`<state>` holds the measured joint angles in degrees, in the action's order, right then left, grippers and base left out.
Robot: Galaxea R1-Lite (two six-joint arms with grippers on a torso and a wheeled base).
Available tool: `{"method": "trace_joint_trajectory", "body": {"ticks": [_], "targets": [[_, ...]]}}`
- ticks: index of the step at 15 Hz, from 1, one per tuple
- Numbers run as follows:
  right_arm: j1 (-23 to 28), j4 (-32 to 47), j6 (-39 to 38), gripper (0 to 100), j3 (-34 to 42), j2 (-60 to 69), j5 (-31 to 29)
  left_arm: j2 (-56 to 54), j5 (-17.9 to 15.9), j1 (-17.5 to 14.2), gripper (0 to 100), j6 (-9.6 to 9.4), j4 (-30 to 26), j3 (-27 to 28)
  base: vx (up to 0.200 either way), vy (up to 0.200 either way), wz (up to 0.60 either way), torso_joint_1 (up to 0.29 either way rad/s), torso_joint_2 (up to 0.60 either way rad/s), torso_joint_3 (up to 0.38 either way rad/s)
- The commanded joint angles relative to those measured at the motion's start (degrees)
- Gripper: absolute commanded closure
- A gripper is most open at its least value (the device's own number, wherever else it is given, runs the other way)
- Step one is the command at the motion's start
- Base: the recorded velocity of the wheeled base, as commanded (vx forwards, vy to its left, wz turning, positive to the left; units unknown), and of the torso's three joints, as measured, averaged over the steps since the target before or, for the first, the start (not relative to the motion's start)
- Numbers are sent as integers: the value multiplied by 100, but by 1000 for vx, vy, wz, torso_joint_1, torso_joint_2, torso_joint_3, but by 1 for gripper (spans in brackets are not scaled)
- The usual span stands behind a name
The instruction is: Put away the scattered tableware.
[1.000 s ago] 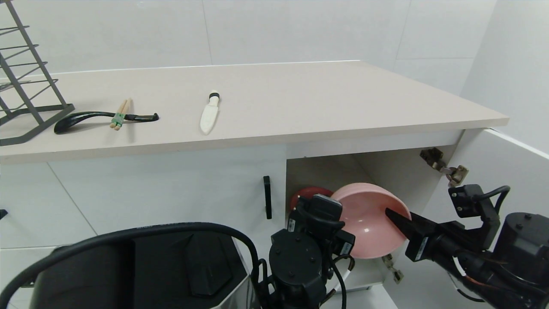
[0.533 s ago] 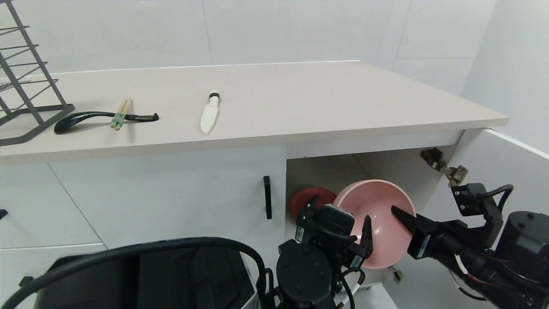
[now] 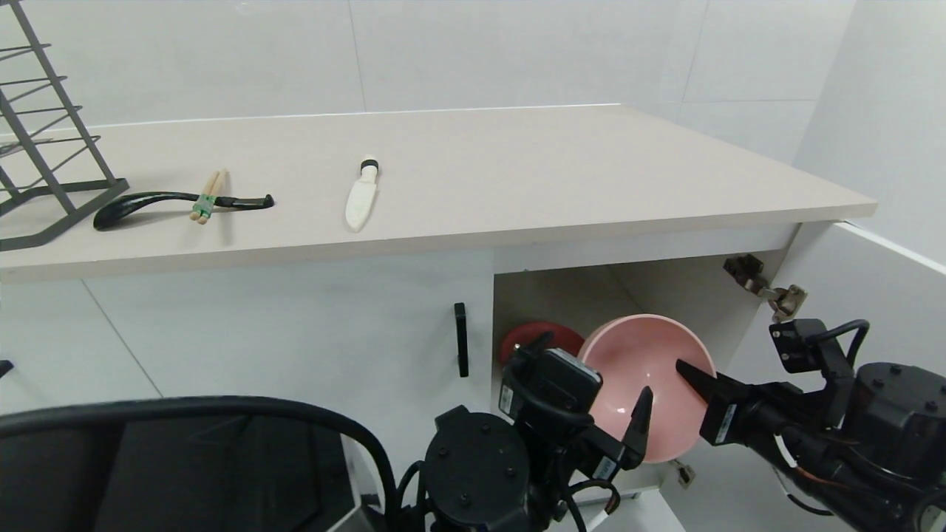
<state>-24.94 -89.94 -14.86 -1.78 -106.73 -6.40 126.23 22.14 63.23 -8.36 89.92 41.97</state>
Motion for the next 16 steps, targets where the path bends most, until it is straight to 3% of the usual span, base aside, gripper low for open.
{"method": "trace_joint_trajectory", "body": {"ticks": [1, 5, 9, 11, 12, 13, 16], "targets": [[24, -6, 1, 100, -7, -120, -2, -530, -227, -241, 0, 1, 8, -436, 0, 0, 0, 0, 0, 0], [24, -6, 9, 100, 20, -182, -2, -1110, -887, -417, 0, 1, 8, -1112, 0, 0, 0, 0, 0, 0], [24, -6, 27, 100, 116, -261, 7, -1655, -1704, -786, 0, -34, 8, -2026, 0, 0, 0, 0, 0, 0], [16, -6, 124, 100, 169, -234, -2, -1962, -2231, -988, 0, -51, 8, -2439, 0, 0, 0, 0, 0, 0], [7, -6, 168, 100, 169, -208, -2, -2200, -2697, -1173, 0, -69, 8, -2642, 0, 0, 0, 0, 0, 0], [-11, -6, 168, 100, 178, -182, -2, -2340, -3207, -1357, 0, -157, 8, -2870, 0, 0, 0, 0, 0, 0], [-11, -6, 168, 100, 178, -129, -10, -2481, -4262, -1929, 0, -640, 8, -3564, 0, 0, 0, 0, 0, 0]]}}
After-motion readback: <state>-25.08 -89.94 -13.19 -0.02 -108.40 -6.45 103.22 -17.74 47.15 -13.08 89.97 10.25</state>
